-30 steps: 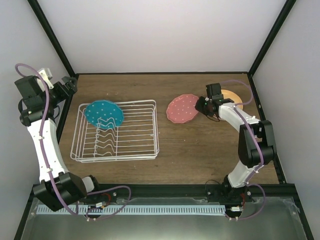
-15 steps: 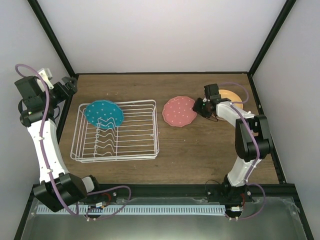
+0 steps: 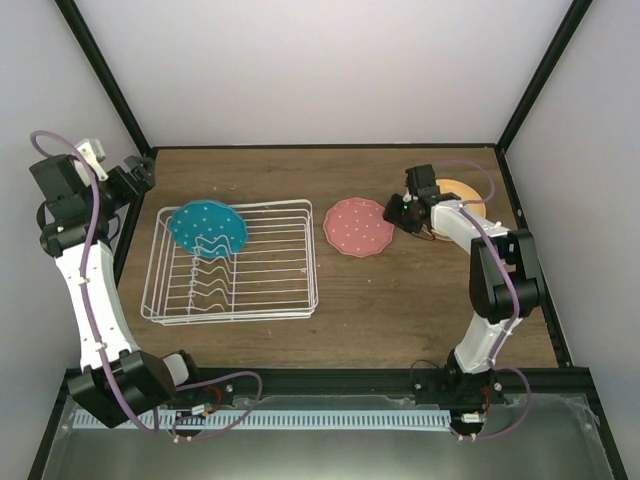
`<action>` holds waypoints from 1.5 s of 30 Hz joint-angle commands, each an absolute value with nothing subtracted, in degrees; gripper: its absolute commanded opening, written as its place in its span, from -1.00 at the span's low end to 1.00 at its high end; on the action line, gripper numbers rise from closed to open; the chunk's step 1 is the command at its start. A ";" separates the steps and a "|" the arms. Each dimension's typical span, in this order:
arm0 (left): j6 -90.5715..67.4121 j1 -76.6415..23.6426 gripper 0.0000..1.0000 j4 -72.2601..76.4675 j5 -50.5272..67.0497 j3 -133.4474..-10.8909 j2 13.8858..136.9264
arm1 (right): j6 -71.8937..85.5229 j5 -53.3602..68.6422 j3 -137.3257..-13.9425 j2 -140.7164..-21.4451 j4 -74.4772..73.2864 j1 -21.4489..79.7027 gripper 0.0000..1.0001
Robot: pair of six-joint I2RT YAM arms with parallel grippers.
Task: Unload the plates from the dish rack
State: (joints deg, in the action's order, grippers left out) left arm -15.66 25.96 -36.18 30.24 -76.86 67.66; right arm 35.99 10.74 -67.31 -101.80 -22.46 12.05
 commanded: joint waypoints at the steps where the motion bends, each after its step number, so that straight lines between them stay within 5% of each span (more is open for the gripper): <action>1: -15.35 26.02 1.00 -36.59 30.84 -75.96 65.98 | 28.58 13.61 -75.88 -95.50 -14.14 17.62 -0.28; 12: -14.60 25.93 1.00 -37.73 30.91 -76.71 65.03 | 1.68 28.42 -103.78 -115.92 -6.64 37.87 -0.12; 26: -13.01 25.99 1.00 -39.54 31.69 -74.63 62.53 | -9.10 20.34 -114.21 -127.85 -7.99 49.28 0.11; 40: -13.80 25.95 1.00 -38.62 32.21 -74.88 63.19 | -11.15 19.67 -122.30 -135.71 -10.39 50.83 0.07; 45: -13.97 26.00 1.00 -38.58 32.12 -74.83 63.28 | -11.64 19.70 -122.48 -136.17 -10.13 51.45 -0.15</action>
State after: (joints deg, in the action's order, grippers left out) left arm -13.50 25.96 -39.11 31.38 -74.96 63.26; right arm -10.52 19.86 -119.24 -136.25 -10.26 50.48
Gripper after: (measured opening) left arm 0.998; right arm 0.488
